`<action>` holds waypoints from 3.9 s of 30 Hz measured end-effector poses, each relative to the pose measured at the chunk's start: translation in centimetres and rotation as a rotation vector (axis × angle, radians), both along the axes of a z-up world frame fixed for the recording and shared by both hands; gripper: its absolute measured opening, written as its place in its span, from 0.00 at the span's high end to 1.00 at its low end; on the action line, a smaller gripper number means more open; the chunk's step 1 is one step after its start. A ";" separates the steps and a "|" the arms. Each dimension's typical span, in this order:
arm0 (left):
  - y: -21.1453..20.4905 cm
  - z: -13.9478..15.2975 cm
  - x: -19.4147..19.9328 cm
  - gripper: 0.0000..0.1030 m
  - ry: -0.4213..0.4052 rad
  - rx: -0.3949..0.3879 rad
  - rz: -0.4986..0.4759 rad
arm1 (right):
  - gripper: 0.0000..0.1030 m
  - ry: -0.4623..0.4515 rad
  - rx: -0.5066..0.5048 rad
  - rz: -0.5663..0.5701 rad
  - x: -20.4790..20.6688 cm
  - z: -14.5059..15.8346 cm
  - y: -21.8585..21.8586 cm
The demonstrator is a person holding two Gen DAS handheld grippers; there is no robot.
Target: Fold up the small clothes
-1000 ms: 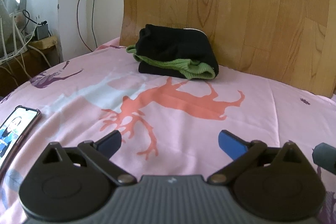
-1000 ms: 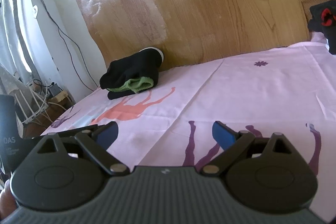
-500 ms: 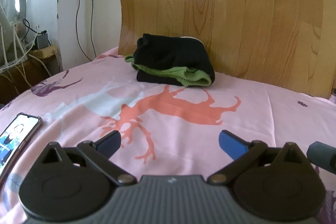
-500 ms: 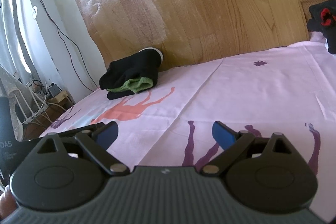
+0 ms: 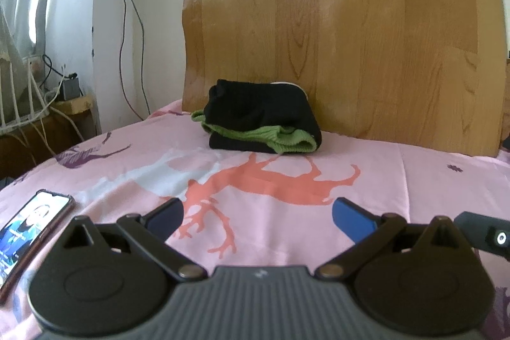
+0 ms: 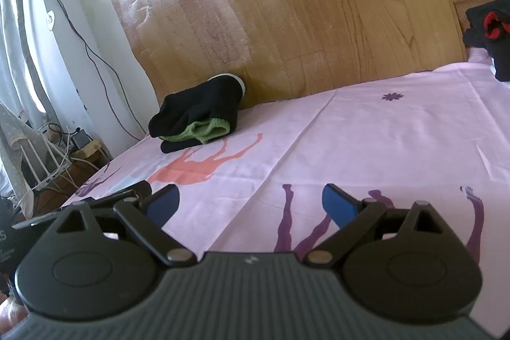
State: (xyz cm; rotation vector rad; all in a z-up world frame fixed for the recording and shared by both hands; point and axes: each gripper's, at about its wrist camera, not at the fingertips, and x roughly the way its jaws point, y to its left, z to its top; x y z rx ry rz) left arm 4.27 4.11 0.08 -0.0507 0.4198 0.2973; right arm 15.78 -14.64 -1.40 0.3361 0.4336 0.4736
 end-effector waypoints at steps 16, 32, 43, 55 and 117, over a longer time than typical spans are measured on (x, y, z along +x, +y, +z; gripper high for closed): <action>0.5 0.0 0.1 0.00 0.018 -0.019 0.020 | 0.05 0.000 0.004 -0.004 0.0 0.0 -0.1; 1.0 -0.1 0.7 0.00 0.062 -0.030 0.048 | 0.05 0.000 0.005 -0.006 -0.1 0.0 0.0; 1.0 -0.2 0.8 0.00 0.074 -0.024 0.045 | 0.05 -0.006 0.010 -0.007 -0.3 0.1 0.2; 0.7 -0.3 0.8 0.00 0.080 -0.003 0.048 | 0.05 -0.010 0.017 -0.011 -0.4 0.1 0.2; -0.2 -0.2 0.8 0.00 0.113 0.093 0.024 | 0.05 -0.008 0.018 -0.009 -0.3 0.1 0.1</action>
